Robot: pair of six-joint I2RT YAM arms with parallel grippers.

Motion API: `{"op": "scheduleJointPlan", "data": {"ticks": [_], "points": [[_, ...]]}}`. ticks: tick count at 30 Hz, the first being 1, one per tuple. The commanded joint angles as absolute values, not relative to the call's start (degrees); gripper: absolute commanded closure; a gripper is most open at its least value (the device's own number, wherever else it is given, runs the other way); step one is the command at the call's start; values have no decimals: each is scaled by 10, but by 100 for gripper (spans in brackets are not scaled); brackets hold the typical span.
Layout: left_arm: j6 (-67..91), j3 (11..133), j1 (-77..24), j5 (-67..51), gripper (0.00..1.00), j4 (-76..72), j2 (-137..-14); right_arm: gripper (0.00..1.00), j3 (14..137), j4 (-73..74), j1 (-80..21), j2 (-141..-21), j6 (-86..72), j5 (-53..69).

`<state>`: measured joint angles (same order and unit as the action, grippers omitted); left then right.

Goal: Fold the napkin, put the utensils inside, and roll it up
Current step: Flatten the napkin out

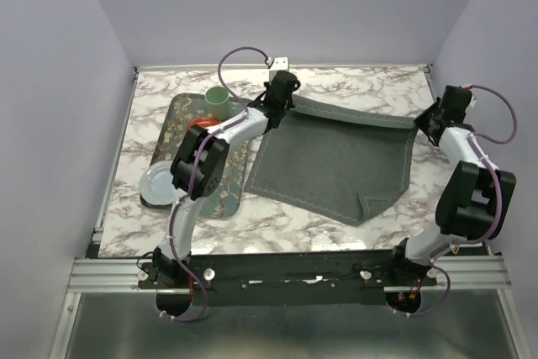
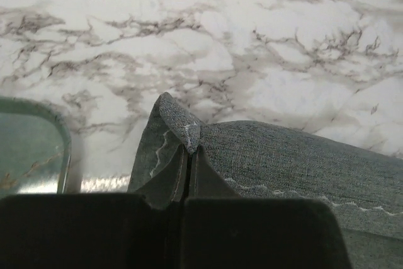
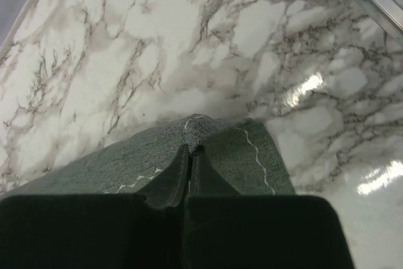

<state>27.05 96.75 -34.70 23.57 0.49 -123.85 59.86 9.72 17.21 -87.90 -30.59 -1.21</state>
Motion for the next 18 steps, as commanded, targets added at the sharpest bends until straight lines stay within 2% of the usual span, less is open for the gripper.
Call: {"op": "scheduleJointPlan", "data": {"ticks": [1,2,4,5,6,7,8,10,11,12,14,18], "points": [[272,1052,-328,207,100,-51,-1299,92,674,42,172,-965,-318,-10],[273,1064,-322,203,98,-76,-1310,89,686,40,172,-980,-324,-11],[273,1073,-316,186,86,-114,-1344,76,738,27,172,-1038,-330,-19],[278,1099,-312,189,69,-139,-1358,69,768,12,172,-1066,-323,-21],[280,1120,-310,191,61,-149,-1388,53,798,8,172,-1091,-324,-12],[280,1142,-309,192,53,-162,-1407,50,830,8,171,-1140,-320,-4],[283,1206,-307,197,29,-165,-1425,48,894,24,172,-1155,-314,-3],[287,1255,-303,186,25,-170,-1463,41,927,41,171,-1162,-307,31],[282,1295,-302,177,3,-157,-1467,39,950,80,171,-1158,-290,34],[281,1309,-303,172,1,-144,-1464,35,967,114,171,-1155,-281,31],[280,1304,-308,143,2,-128,-1445,34,969,163,171,-1118,-251,24],[250,1201,-332,107,5,-125,-1334,34,862,170,166,-1050,-237,89]]}}
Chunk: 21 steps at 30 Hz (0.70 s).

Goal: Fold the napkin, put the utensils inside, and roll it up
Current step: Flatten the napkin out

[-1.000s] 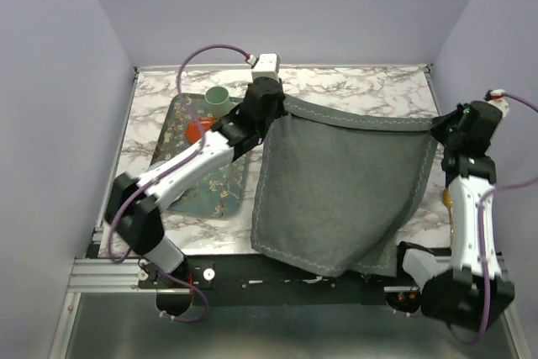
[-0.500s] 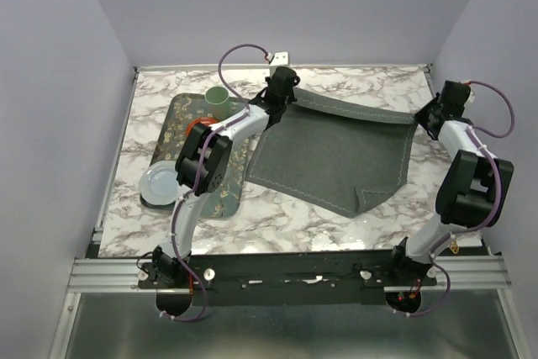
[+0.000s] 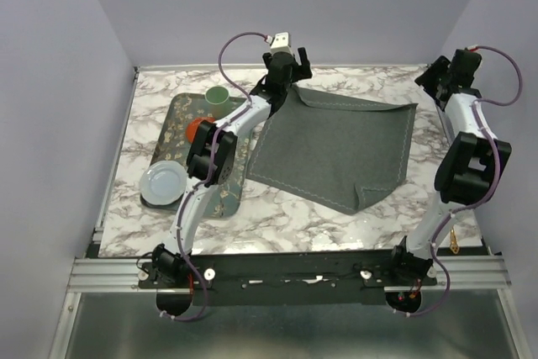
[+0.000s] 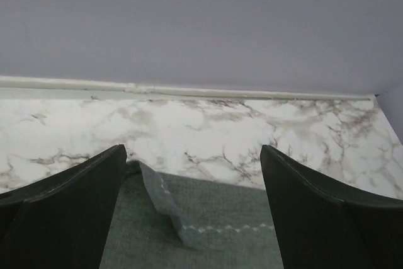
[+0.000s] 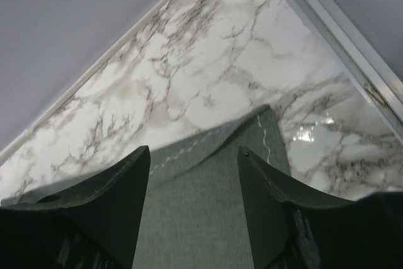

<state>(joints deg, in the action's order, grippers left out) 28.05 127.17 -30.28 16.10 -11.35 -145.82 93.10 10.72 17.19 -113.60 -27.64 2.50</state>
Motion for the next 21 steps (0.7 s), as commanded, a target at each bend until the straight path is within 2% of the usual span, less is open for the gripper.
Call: {"op": "scheduleJointPlan", "data": {"ticks": [1,2,5,8,9,11,13,14,15,17,20,21], "points": [[249,1179,-339,101,8,-120,-1318,34,844,175,159,-1037,-238,98],[251,1139,-349,89,18,-105,-1304,34,826,179,155,-1027,-237,99],[265,1048,-380,79,32,-84,-1246,34,758,183,135,-986,-250,116],[264,994,-405,89,39,-36,-1206,35,684,194,106,-941,-274,97],[264,989,-419,84,41,-19,-1195,38,663,194,96,-928,-286,97],[271,975,-433,76,49,49,-1189,41,610,197,53,-898,-290,97],[285,946,-448,70,52,74,-1170,43,585,216,1,-880,-282,70],[299,915,-450,69,58,96,-1161,44,571,230,-23,-863,-279,71],[301,896,-453,65,59,102,-1145,53,540,233,-39,-854,-280,76],[300,855,-454,66,61,125,-1130,63,509,242,-80,-834,-294,76],[296,846,-453,63,62,173,-1116,66,458,247,-135,-797,-317,58],[293,855,-453,62,62,190,-1121,72,450,247,-148,-791,-329,54]]}}
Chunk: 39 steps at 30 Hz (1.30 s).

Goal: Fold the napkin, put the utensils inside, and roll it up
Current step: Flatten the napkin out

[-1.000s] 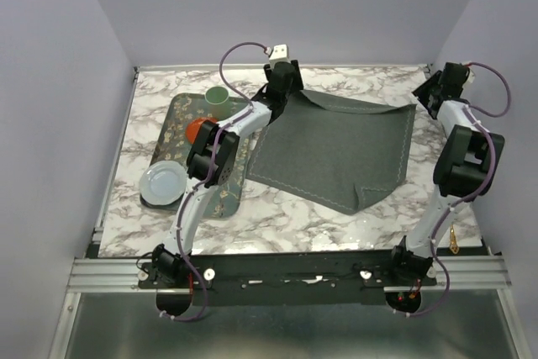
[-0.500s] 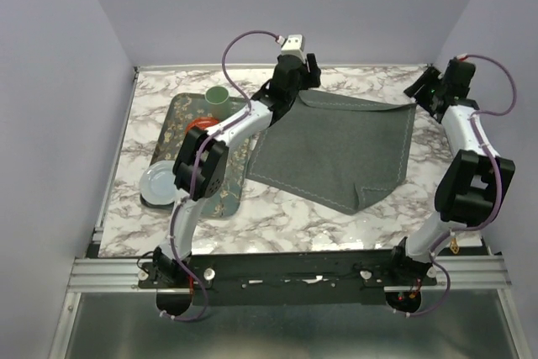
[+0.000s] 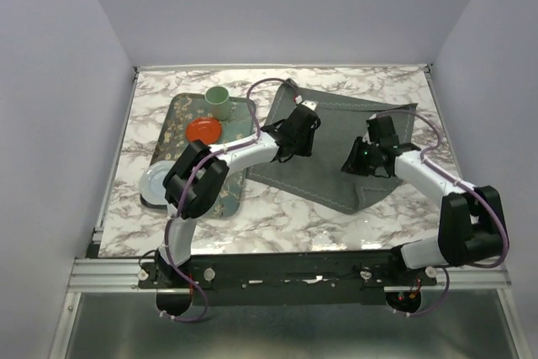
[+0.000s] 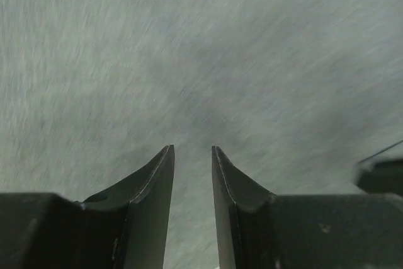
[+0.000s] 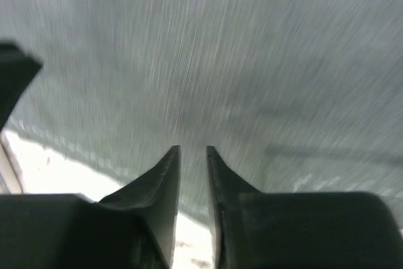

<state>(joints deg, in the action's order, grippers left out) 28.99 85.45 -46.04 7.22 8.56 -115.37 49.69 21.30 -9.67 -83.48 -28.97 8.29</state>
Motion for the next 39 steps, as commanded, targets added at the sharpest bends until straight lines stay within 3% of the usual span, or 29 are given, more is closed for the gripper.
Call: {"op": "scheduleJointPlan", "data": {"ticks": [1,13,19,23,26,28,31,33,39], "points": [[294,861,-453,57,61,204,-1123,72,441,249,-167,-792,-334,54],[317,844,-453,18,61,221,-1092,73,408,378,-175,-771,-452,-104],[321,840,-453,11,60,221,-1074,82,398,486,-164,-750,-578,-195],[319,831,-453,18,60,221,-1062,86,337,582,-135,-614,-745,-229],[318,827,-454,16,60,217,-1054,86,299,587,-134,-452,-773,-250],[319,831,-454,7,59,217,-1059,85,293,571,-135,-359,-753,-265],[323,835,-454,-14,58,215,-1076,81,298,530,-134,-324,-689,-274],[322,844,-456,-21,57,216,-1095,76,306,420,-134,-339,-548,-252],[315,894,-469,-13,58,246,-1149,67,411,317,-134,-502,-356,-218]]}}
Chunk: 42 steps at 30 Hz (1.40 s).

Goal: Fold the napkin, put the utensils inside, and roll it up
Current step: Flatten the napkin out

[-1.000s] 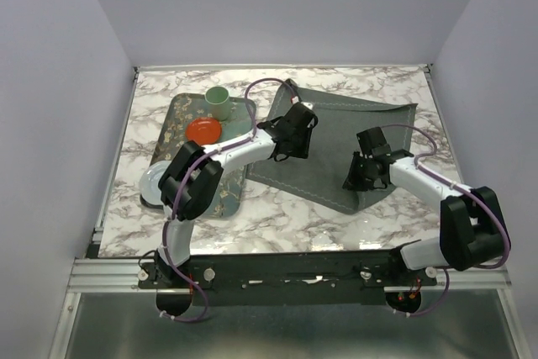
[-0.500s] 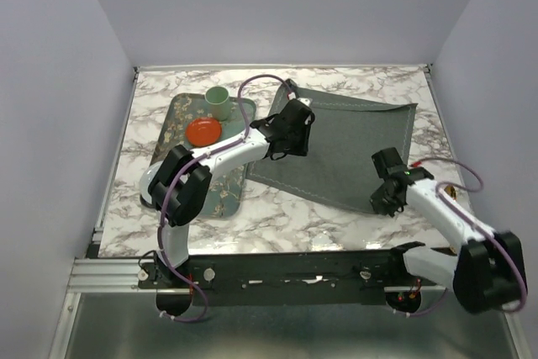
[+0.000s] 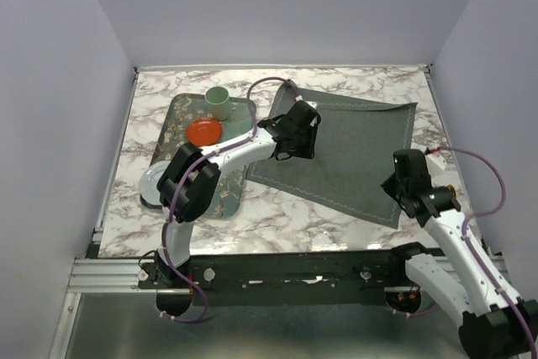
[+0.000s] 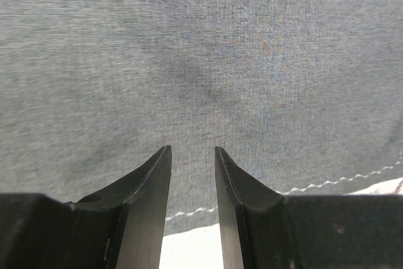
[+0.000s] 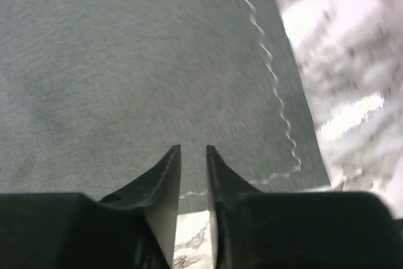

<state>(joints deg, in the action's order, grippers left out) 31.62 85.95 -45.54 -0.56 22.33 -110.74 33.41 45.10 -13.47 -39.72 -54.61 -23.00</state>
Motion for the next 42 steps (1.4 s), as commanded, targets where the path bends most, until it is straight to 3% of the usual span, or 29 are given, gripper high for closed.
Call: {"op": "scheduleJointPlan", "data": {"ticks": [1,3,7,9,13,20,27,31,36,42], "points": [[315,896,-473,-11,58,247,-1153,64,427,315,-134,-527,-342,-210],[316,902,-475,-4,58,255,-1164,54,459,314,-131,-613,-320,-202],[312,886,-493,43,59,259,-1172,46,553,316,-106,-745,-292,-132],[312,870,-507,58,59,264,-1175,37,585,306,-101,-792,-280,-121],[342,825,-528,51,60,256,-1167,35,691,308,-87,-939,-267,-64],[381,736,-588,25,62,211,-1135,34,836,296,-57,-1071,-306,-3],[366,761,-596,25,59,206,-1065,33,886,292,-55,-1110,-282,43],[350,835,-550,47,42,234,-1056,29,857,277,-54,-1096,-271,69],[382,914,-440,27,36,214,-1110,29,764,219,-54,-1045,-280,112],[390,1019,-375,90,26,195,-1202,30,714,190,-54,-1035,-289,151]]}}
